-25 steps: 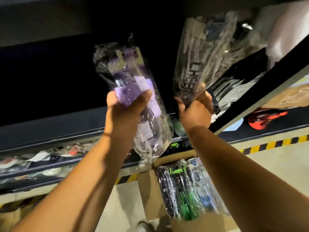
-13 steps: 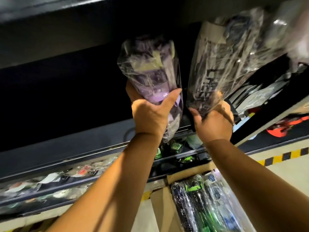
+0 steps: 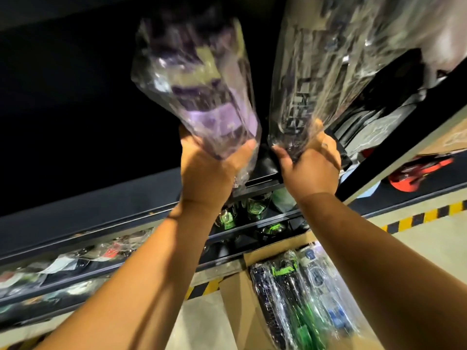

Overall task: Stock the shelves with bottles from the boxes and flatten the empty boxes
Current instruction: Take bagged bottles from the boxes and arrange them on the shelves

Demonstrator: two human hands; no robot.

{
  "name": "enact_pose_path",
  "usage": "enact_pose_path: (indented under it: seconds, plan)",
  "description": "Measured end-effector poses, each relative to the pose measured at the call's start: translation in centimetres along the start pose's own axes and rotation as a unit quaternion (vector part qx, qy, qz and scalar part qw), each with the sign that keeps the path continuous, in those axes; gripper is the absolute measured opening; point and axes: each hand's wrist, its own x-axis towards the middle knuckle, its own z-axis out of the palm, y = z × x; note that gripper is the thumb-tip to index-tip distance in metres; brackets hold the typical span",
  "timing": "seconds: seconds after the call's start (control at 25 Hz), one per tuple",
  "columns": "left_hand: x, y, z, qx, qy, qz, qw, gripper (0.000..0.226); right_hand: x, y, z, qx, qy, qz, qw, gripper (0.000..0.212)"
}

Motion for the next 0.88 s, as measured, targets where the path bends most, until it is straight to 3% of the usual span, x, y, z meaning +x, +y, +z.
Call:
enact_pose_path:
  seconds: [0.08, 0.2, 0.28, 0.44, 0.56, 0.68, 0.88]
  plan:
    - [1.0, 0.3, 0.0, -0.017, 0.065, 0.009, 0.998, 0.016, 0.0, -0.1, -0.1, 0.001, -0.001, -0.004, 1.0, 0.092]
    - [0.9, -0.7, 1.5, 0.015, 0.071, 0.003, 0.997, 0.059, -0.3, -0.4, -0.8, 0.009, -0.02, -0.007, 1.0, 0.092]
    - [0.1, -1.0, 2.5, 0.003, 0.036, -0.064, 0.997, 0.072, -0.4, -0.5, -1.0, 0.009, -0.033, -0.006, 0.999, 0.091]
    - [-0.4, -0.7, 3.3, -0.022, 0.022, -0.096, 0.995, 0.074, -0.3, -0.6, -1.1, 0.006, -0.05, 0.0, 0.999, 0.09]
    - [0.3, -0.3, 3.7, 0.009, 0.023, -0.118, 0.993, 0.064, -0.3, -0.5, -1.0, 0.005, -0.048, 0.003, 0.999, 0.089]
    - [0.7, -0.3, 4.2, 0.044, -0.005, -0.153, 0.987, 0.068, -0.2, -0.3, -1.0, -0.009, -0.048, 0.01, 0.999, 0.081]
    - [0.6, -1.2, 4.5, 0.019, -0.003, -0.14, 0.99, 0.076, -0.3, -0.3, -0.8, 0.002, -0.034, 0.015, 0.999, 0.074]
